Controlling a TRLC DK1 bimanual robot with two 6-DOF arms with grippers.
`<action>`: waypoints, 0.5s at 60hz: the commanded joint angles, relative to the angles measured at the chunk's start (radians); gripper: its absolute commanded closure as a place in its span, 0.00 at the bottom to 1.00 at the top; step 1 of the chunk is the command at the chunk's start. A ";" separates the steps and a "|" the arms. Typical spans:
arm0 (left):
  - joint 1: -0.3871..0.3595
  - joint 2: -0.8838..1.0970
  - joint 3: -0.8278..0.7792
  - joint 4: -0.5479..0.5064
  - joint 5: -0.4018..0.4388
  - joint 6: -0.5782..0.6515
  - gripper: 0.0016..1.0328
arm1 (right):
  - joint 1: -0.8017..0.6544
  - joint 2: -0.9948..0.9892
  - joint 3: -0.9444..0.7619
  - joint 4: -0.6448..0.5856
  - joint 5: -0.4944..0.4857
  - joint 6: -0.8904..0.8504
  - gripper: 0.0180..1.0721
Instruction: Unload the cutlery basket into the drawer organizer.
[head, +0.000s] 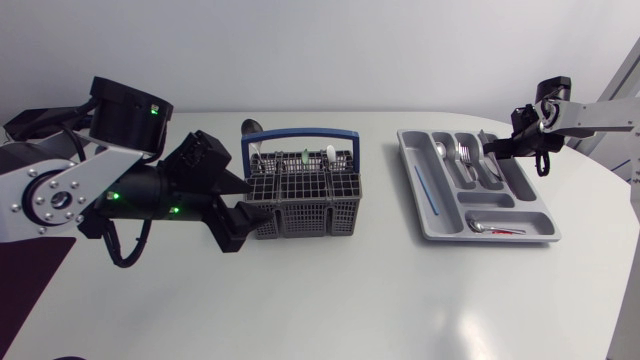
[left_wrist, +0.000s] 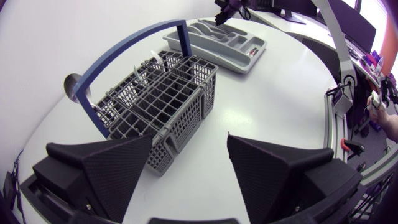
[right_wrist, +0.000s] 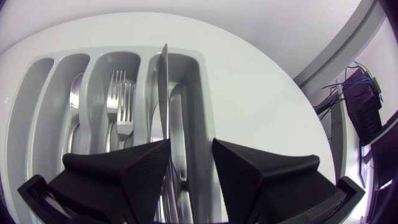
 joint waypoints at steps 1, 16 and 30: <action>-0.007 0.010 -0.011 0.004 -0.006 0.007 0.10 | -0.004 0.038 0.014 -0.018 -0.009 -0.012 0.56; -0.010 0.014 -0.011 0.004 -0.009 0.007 0.10 | 0.001 0.033 -0.009 -0.018 -0.020 -0.010 0.56; -0.015 0.022 -0.010 0.009 -0.009 0.007 0.10 | 0.012 0.036 -0.037 -0.018 -0.026 -0.018 0.56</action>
